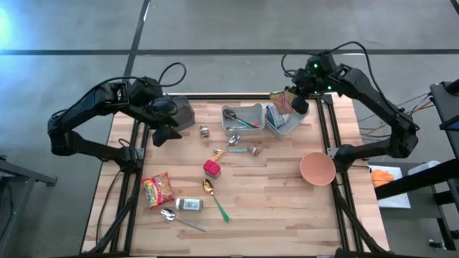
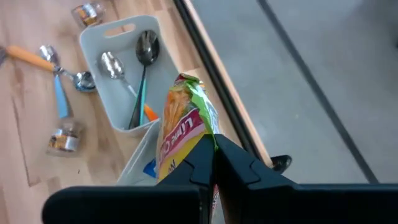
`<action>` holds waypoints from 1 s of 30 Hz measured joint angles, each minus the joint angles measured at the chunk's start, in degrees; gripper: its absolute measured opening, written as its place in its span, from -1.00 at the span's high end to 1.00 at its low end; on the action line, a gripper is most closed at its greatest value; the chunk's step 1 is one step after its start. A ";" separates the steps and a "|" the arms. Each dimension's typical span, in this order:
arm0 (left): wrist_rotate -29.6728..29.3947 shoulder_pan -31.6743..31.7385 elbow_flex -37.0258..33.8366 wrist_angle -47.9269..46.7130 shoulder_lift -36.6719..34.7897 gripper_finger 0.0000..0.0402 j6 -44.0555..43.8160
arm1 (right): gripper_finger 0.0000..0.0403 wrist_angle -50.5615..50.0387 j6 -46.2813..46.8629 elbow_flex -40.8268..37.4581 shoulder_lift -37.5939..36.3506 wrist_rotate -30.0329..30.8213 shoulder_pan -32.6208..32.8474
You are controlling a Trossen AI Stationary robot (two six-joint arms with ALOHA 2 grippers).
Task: Pick & Place Food Item
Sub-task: Put the blue noodle pack into the right gray bin
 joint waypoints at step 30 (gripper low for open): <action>-6.01 0.04 0.00 1.92 0.02 -0.48 -4.33 | 0.96 16.46 -17.02 -22.88 1.84 -21.24 -8.47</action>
